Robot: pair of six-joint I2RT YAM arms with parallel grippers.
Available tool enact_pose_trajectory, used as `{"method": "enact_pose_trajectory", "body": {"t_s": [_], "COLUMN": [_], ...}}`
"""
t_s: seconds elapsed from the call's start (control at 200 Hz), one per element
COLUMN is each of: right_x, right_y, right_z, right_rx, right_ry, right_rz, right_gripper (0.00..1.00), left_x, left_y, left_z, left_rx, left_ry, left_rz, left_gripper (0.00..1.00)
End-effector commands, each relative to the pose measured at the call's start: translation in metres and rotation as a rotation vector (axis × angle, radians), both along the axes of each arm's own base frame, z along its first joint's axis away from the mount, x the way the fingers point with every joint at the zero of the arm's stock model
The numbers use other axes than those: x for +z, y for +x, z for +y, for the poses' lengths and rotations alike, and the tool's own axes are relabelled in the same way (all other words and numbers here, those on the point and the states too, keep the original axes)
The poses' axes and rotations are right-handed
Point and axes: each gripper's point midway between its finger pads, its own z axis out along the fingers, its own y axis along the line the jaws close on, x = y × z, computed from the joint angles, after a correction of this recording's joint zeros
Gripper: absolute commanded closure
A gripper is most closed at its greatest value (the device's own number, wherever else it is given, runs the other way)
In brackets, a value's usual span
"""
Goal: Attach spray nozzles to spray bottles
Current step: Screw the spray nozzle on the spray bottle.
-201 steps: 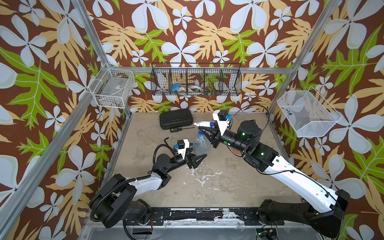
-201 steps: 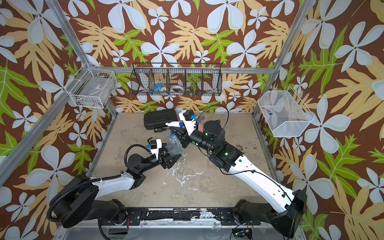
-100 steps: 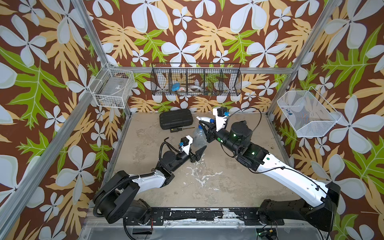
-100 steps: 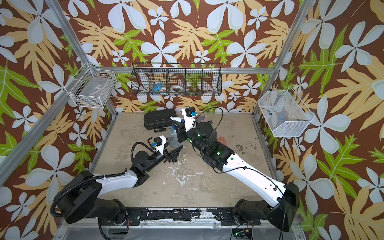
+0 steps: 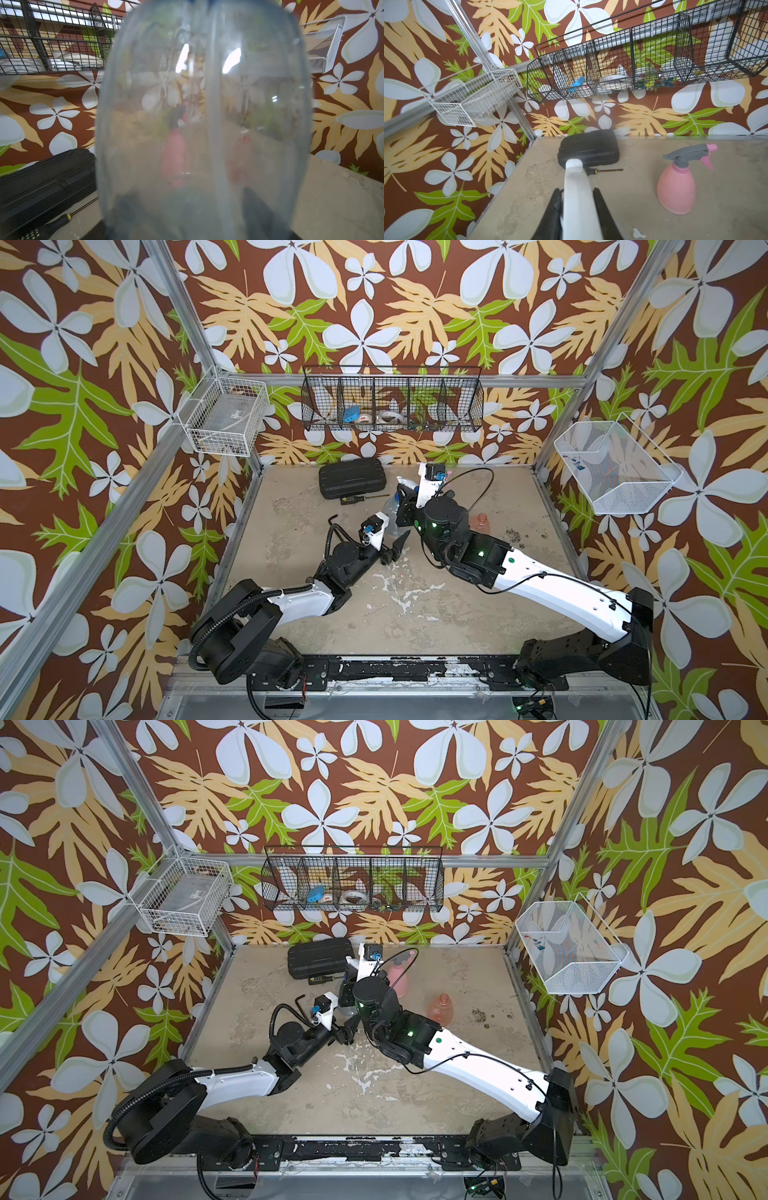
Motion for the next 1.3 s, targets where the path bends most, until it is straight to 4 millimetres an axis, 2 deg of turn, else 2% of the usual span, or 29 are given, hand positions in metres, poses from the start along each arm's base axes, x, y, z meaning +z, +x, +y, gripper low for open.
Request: {"method": "enact_pose_trajectory", "body": {"t_s": [0.0, 0.15, 0.335, 0.51, 0.641, 0.841, 1.076, 1.291], "right_x": [-0.070, -0.059, -0.033, -0.030, -0.034, -0.037, -0.034, -0.038], "right_y": [-0.016, -0.031, -0.055, -0.065, -0.069, -0.067, -0.057, -0.058], "right_z": [0.000, 0.010, 0.012, 0.017, 0.019, 0.009, -0.009, -0.010], "right_rx": [0.124, 0.279, 0.492, 0.583, 0.621, 0.609, 0.589, 0.601], "right_ry": [-0.356, -0.411, -0.304, -0.322, -0.370, -0.439, -0.425, -0.420], "right_rz": [0.105, 0.007, -0.072, -0.060, -0.027, -0.018, -0.008, 0.002], "right_gripper": [1.00, 1.00, 1.00, 1.00, 1.00, 1.00, 1.00, 1.00], "left_x": [0.102, 0.101, 0.109, 0.114, 0.113, 0.116, 0.119, 0.123], "left_y": [-0.028, -0.043, -0.066, -0.080, -0.084, -0.093, -0.097, -0.098], "left_z": [0.005, -0.006, -0.012, -0.018, -0.023, -0.021, -0.020, -0.021], "left_rx": [-0.087, -0.201, -0.336, -0.432, -0.474, -0.547, -0.556, -0.568], "left_ry": [-0.224, -0.203, -0.261, -0.266, -0.230, -0.217, -0.196, -0.205], "left_rz": [-0.299, -0.276, -0.258, -0.252, -0.240, -0.221, -0.221, -0.227], "left_gripper": [0.36, 0.35, 0.35, 0.35, 0.35, 0.36, 0.36, 0.37]}}
